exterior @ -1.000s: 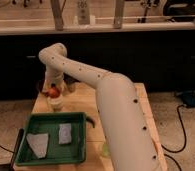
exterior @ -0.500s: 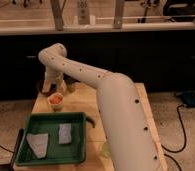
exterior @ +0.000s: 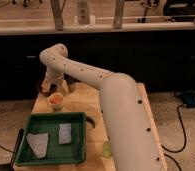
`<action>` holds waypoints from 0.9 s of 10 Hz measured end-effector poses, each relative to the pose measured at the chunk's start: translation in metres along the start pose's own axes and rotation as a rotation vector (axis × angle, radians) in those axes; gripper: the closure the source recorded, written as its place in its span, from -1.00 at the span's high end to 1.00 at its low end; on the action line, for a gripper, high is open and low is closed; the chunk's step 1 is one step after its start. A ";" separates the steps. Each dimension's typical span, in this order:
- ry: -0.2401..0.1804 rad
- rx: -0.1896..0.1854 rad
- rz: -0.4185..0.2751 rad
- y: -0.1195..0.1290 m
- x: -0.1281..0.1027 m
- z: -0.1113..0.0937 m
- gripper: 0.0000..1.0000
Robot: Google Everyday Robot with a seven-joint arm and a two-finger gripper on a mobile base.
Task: Place apple in paper cup
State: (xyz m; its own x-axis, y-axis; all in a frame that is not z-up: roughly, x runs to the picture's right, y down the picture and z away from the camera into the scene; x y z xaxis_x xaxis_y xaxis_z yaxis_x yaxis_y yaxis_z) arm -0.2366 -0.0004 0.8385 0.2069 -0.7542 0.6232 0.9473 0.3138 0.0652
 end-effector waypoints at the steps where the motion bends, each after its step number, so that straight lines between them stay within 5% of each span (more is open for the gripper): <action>1: 0.002 0.000 0.004 0.001 0.000 0.000 0.60; 9: 0.019 0.002 0.029 0.010 0.002 0.002 0.60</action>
State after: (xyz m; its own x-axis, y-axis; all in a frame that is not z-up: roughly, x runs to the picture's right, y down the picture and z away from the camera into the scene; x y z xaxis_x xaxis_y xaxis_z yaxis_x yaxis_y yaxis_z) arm -0.2268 0.0026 0.8421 0.2395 -0.7557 0.6096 0.9403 0.3370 0.0484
